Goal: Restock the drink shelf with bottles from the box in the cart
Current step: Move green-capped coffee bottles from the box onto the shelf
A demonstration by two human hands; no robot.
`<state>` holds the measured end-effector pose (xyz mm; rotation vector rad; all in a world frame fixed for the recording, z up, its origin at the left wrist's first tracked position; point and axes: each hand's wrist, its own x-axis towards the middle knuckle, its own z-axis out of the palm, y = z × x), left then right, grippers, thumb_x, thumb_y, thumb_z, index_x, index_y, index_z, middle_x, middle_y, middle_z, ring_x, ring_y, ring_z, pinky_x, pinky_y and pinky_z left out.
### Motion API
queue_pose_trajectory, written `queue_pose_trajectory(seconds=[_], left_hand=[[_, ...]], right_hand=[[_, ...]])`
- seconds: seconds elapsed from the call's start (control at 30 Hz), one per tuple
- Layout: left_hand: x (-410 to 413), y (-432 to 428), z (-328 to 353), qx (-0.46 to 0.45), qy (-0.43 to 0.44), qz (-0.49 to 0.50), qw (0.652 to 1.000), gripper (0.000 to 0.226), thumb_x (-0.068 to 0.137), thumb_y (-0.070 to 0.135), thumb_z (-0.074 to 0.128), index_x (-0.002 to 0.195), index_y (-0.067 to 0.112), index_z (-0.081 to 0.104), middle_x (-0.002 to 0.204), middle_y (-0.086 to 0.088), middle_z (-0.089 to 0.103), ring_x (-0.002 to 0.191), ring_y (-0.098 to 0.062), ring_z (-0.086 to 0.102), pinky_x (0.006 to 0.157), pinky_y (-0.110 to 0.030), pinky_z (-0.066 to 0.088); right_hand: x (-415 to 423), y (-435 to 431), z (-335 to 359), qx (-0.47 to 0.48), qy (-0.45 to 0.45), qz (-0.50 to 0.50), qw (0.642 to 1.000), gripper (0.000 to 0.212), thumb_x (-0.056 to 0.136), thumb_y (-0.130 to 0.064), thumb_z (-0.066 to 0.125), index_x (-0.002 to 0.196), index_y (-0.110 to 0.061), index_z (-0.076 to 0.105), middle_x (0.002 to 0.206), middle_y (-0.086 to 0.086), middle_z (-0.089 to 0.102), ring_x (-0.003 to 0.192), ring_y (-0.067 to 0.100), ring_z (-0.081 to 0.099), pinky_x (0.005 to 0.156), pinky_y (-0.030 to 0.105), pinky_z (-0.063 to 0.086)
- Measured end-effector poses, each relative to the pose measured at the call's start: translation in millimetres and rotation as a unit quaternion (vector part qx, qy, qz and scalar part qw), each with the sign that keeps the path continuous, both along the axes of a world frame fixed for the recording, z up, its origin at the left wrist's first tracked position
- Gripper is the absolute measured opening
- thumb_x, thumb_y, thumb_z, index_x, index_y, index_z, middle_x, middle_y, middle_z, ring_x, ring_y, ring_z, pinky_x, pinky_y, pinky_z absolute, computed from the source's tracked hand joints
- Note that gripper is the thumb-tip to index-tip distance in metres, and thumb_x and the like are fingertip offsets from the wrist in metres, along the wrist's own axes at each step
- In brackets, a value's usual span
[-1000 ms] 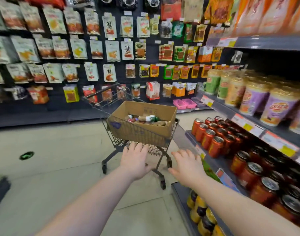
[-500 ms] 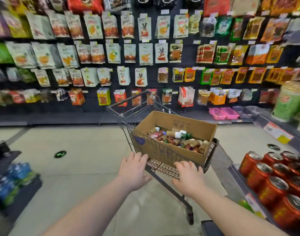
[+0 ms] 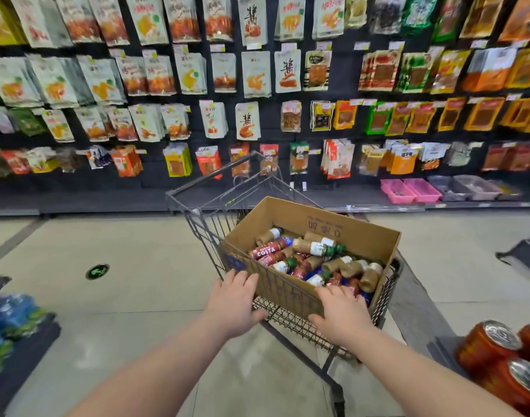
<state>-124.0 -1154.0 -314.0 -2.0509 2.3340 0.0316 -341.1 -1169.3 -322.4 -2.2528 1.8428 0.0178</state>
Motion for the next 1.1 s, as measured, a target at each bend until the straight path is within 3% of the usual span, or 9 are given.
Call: queue_pose_trajectory(seconds=[0.33,0.63,0.9,1.1], left_hand=[[17.7,-139.2,-25.9,0.014,0.003,-0.084,0.996,0.079,0.083,0.061,0.049,0.145,0.022,0.02,0.15,-0.001,0.028,0.139,-0.025,0.021,0.114,-0.048,0.02],[62.3,-275.7,-39.2,0.024,-0.011,-0.148,0.989,0.075,0.084,0.061,0.046,0.144,0.022,0.023,0.146,-0.002,0.034,0.136,-0.025,0.027,0.111,-0.047,0.024],[18.3,-331.3,-80.4,0.107,0.014,-0.22,0.97,0.08,0.082,0.061,0.051,0.145,0.023,0.021,0.151,-0.002,0.029,0.14,-0.024,0.023,0.112,-0.045,0.021],[-6.8,-382.6,-95.7,0.131,0.002,-0.228,0.965,0.08,0.082,0.063,0.05,0.145,0.023,0.021,0.15,-0.001,0.028,0.139,-0.024,0.023,0.112,-0.045,0.022]], right_hand=[[-4.3,-104.6,-20.6,-0.002,0.015,-0.088,0.996,0.058,0.088,-0.049,0.047,0.14,-0.029,0.032,0.145,-0.004,0.037,0.136,0.023,0.03,0.11,0.047,0.025],[22.6,-186.2,-38.1,0.065,0.009,-0.207,0.976,0.056,0.089,-0.048,0.046,0.14,-0.03,0.031,0.143,0.0,0.039,0.131,0.024,0.035,0.104,0.044,0.034],[14.1,-215.3,-63.3,0.127,-0.007,-0.276,0.953,0.064,0.089,-0.05,0.049,0.145,-0.028,0.026,0.15,0.0,0.031,0.135,0.026,0.033,0.107,0.044,0.033],[0.1,-278.0,-89.0,0.158,-0.039,-0.275,0.947,0.057,0.088,-0.05,0.051,0.136,-0.023,0.037,0.136,0.003,0.045,0.125,0.027,0.043,0.098,0.041,0.042]])
